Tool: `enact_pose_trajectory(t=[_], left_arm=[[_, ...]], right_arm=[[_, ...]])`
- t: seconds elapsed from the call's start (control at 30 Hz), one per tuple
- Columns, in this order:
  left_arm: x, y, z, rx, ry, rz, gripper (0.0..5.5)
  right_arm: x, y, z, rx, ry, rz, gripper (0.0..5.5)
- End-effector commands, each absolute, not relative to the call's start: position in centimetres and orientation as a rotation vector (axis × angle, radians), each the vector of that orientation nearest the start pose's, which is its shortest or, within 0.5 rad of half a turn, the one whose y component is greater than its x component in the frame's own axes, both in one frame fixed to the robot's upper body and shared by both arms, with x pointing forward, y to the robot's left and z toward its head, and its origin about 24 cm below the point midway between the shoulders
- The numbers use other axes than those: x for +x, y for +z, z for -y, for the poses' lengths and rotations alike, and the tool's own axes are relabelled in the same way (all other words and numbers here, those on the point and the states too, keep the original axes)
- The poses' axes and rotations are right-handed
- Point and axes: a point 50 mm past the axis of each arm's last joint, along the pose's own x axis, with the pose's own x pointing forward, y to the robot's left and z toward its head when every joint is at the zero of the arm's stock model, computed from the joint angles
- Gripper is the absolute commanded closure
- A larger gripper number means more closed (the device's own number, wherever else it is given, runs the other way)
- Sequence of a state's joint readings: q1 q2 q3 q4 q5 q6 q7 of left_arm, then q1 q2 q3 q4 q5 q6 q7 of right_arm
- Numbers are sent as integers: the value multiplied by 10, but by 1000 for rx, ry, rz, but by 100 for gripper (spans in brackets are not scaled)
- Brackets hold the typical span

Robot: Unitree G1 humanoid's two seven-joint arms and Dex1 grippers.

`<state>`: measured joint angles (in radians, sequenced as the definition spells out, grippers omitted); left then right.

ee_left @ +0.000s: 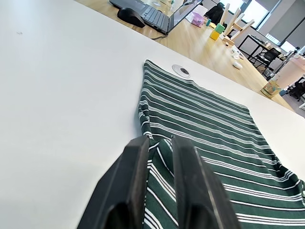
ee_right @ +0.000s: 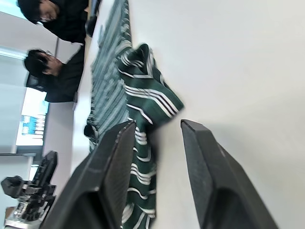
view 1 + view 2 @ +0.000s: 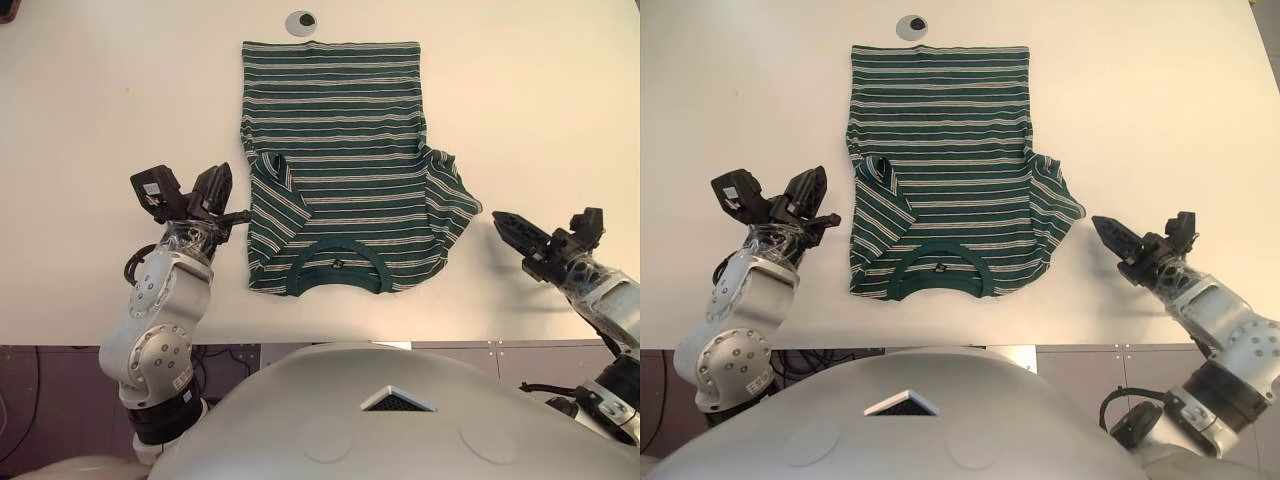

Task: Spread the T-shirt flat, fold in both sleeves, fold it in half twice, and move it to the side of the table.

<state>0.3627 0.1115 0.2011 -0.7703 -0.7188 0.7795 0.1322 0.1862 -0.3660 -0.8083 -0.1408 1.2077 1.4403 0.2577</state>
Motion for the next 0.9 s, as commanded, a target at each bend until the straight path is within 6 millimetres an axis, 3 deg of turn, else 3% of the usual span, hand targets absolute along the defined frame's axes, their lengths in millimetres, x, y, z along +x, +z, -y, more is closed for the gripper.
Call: enact_pose_trajectory(t=[0.03, 0.33, 0.53, 0.6, 0.67, 0.8, 0.9], left_arm=[[169, 86, -181, -429, -3, -314, 466], [173, 88, -181, -423, -14, -306, 466], [177, 88, -181, -410, -26, -309, 466], [178, 88, -182, -403, -33, -312, 466], [179, 87, -182, -399, -38, -315, 466], [180, 87, -182, -393, -43, -318, 466], [180, 87, -183, -392, -43, -317, 466]], right_arm=[[141, 52, 282, 1016, 241, -711, 332], [121, 50, 274, 1018, 285, -771, 332], [125, 53, 267, 993, 315, -741, 332], [168, 32, 236, 995, 299, -728, 332], [194, 23, 216, 984, 276, -724, 332], [220, 19, 198, 976, 232, -704, 332], [230, 23, 202, 962, 183, -672, 332]])
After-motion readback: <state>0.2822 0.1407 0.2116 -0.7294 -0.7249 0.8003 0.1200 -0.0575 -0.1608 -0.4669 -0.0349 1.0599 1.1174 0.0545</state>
